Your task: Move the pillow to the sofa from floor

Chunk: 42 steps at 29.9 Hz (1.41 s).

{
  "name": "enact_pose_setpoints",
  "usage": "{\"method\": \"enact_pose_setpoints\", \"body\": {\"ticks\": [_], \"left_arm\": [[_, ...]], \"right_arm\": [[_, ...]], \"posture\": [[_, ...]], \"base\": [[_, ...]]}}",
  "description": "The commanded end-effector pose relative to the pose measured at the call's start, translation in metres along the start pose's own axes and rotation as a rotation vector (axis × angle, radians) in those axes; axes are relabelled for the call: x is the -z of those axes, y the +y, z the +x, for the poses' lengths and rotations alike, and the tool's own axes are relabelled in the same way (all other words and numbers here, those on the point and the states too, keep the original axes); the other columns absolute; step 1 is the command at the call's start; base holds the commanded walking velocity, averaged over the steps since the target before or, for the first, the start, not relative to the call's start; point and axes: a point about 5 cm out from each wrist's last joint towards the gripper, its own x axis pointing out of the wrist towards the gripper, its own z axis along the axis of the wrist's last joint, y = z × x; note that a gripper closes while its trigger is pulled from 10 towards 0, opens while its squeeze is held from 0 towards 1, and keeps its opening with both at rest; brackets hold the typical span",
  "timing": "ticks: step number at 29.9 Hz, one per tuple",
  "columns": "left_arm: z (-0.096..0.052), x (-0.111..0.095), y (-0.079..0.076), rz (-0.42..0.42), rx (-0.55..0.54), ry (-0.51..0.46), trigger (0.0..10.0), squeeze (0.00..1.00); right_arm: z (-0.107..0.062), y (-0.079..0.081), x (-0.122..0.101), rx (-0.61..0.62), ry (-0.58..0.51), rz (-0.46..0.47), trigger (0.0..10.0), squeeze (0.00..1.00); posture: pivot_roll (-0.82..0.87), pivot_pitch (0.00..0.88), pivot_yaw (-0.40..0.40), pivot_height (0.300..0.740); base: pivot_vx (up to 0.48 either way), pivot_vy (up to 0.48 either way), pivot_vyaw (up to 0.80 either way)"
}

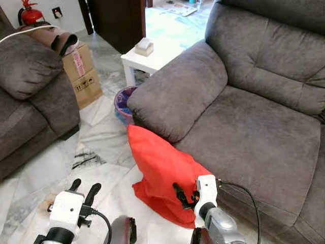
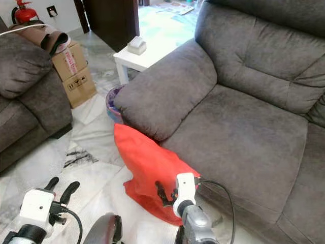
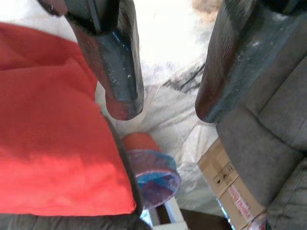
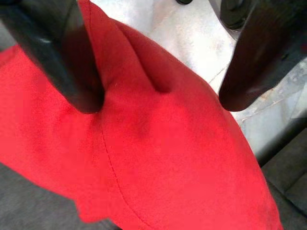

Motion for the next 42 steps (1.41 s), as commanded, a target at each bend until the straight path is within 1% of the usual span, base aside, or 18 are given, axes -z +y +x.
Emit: {"method": "enact_pose_setpoints", "body": {"ticks": [1, 5, 7, 12, 16, 20, 21, 26, 33, 41, 42], "left_arm": [[-0.005, 0.000, 0.002, 0.000, -0.004, 0.023, 10.0, 0.00], [-0.009, -0.003, 0.003, 0.005, -0.009, 0.029, 10.0, 0.00], [-0.013, -0.004, 0.005, 0.008, -0.018, 0.040, 10.0, 0.00], [-0.016, -0.005, 0.005, 0.008, -0.020, 0.048, 10.0, 0.00], [-0.012, -0.006, 0.004, 0.003, -0.014, 0.048, 10.0, 0.00], [-0.010, -0.007, 0.004, 0.001, -0.013, 0.046, 10.0, 0.00], [-0.008, -0.007, 0.005, -0.001, -0.011, 0.044, 10.0, 0.00], [-0.007, -0.008, 0.004, -0.006, -0.005, 0.045, 10.0, 0.00], [-0.004, -0.008, 0.005, -0.004, -0.005, 0.043, 10.0, 0.00], [0.004, -0.007, 0.004, -0.011, 0.000, 0.035, 10.0, 0.00], [0.008, -0.006, 0.002, -0.023, 0.002, 0.034, 10.0, 0.00]], "right_arm": [[0.000, 0.002, 0.006, 0.002, 0.027, 0.019, 0.0, 0.00], [0.000, -0.001, 0.003, 0.041, 0.028, 0.026, 0.0, 0.00], [0.000, -0.002, 0.003, 0.044, 0.024, 0.034, 0.0, 0.00], [0.000, -0.003, 0.003, 0.049, 0.024, 0.026, 0.0, 0.00], [-0.001, -0.007, 0.003, 0.074, 0.046, 0.003, 0.0, 0.00], [-0.001, -0.008, 0.002, 0.076, 0.046, 0.002, 0.0, 0.00], [-0.001, -0.010, 0.003, 0.099, 0.060, -0.021, 0.0, 0.00], [-0.002, -0.012, 0.003, 0.113, 0.053, 0.002, 0.0, 0.00], [-0.002, -0.012, 0.003, 0.116, 0.051, 0.002, 0.0, 0.00], [0.001, -0.011, -0.004, 0.111, 0.028, -0.002, 0.0, 0.00], [0.001, -0.012, -0.006, 0.112, 0.013, 0.001, 0.0, 0.00]], "posture": [[0.40, 0.265, -0.006, 0.620], [0.41, 0.284, -0.006, 0.620], [0.42, 0.295, -0.007, 0.620], [0.41, 0.309, -0.006, 0.620], [0.40, 0.323, -0.002, 0.620], [0.39, 0.330, 0.003, 0.620], [0.38, 0.338, 0.006, 0.620], [0.38, 0.334, 0.011, 0.620], [0.38, 0.325, 0.013, 0.620], [0.34, 0.300, 0.016, 0.620], [0.32, 0.288, 0.016, 0.620]], "base": [[0.000, 0.000, 0.00], [0.000, 0.000, 0.00], [0.000, 0.000, 0.00], [0.000, 0.000, 0.00], [0.000, 0.000, 0.00], [0.000, 0.000, 0.00], [0.000, 0.000, 0.00], [0.000, 0.000, 0.00], [0.000, 0.000, 0.00], [0.000, 0.000, 0.00], [0.000, 0.000, 0.00]]}}
